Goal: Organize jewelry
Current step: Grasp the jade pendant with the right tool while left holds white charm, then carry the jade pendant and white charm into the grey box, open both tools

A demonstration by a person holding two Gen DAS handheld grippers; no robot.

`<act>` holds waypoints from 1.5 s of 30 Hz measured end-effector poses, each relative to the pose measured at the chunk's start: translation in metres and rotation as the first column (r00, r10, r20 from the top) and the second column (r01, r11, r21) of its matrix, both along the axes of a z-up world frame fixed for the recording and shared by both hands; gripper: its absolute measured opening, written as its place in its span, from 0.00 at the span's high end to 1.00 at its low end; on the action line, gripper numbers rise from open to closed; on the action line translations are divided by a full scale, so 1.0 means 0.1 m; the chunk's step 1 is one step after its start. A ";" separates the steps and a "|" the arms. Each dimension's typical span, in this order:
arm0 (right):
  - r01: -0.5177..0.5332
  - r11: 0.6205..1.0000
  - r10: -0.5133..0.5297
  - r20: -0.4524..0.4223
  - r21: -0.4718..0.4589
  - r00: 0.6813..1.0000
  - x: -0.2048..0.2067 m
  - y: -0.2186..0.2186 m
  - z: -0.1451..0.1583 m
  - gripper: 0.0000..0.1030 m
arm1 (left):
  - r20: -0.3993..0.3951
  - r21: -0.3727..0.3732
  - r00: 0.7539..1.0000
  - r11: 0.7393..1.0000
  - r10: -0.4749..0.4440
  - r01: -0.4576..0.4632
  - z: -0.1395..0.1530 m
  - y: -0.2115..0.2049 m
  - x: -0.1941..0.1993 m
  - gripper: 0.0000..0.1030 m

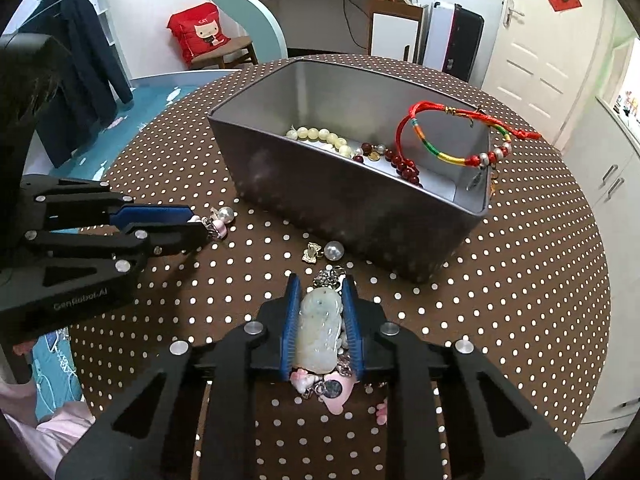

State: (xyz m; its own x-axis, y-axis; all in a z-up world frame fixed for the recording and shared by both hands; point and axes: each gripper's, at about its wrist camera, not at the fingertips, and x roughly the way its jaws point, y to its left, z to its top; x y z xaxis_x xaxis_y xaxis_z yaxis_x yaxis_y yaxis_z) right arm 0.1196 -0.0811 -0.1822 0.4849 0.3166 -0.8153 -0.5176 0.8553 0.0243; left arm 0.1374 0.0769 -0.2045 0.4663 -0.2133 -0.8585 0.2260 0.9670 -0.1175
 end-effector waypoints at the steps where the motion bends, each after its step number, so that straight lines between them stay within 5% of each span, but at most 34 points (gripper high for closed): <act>1: 0.003 1.000 -0.003 -0.003 0.001 1.000 -0.01 -0.03 0.01 0.81 | 0.003 -0.002 1.000 1.000 0.000 0.000 0.01 0.01 0.00 0.84; 13: 0.019 1.000 -0.019 -0.004 0.022 1.000 -0.10 -0.12 0.11 0.82 | 0.025 -0.015 1.000 1.000 0.013 -0.012 0.10 0.02 -0.03 0.84; 18: 0.001 0.999 -0.002 -0.031 -0.037 1.000 -0.17 -0.05 0.01 0.77 | 0.025 -0.013 0.999 1.000 0.023 -0.022 0.09 0.05 -0.04 0.84; 22: -0.026 0.997 0.025 -0.018 -0.075 1.000 -0.33 0.01 0.02 0.50 | 0.030 -0.011 0.999 1.000 0.018 -0.018 0.11 0.07 -0.08 0.84; 25: -0.043 0.994 0.042 -0.009 -0.097 0.999 -0.42 0.01 0.00 0.48 | 0.036 -0.013 0.999 1.000 0.016 -0.016 0.13 0.07 -0.11 0.84; 27: -0.038 0.995 0.039 0.007 -0.094 0.999 -0.44 0.00 -0.03 0.52 | 0.037 -0.015 0.999 1.000 0.018 -0.018 0.12 0.07 -0.12 0.84; 30: -0.016 0.996 0.019 0.040 -0.082 0.999 -0.40 -0.05 -0.06 0.73 | 0.033 -0.019 0.999 1.000 0.018 -0.017 0.11 0.07 -0.16 0.84; 45: 0.043 0.999 -0.044 0.028 0.015 0.999 -0.23 -0.12 0.17 0.74 | 0.067 -0.041 0.998 0.999 -0.006 0.008 0.26 0.00 -0.29 0.84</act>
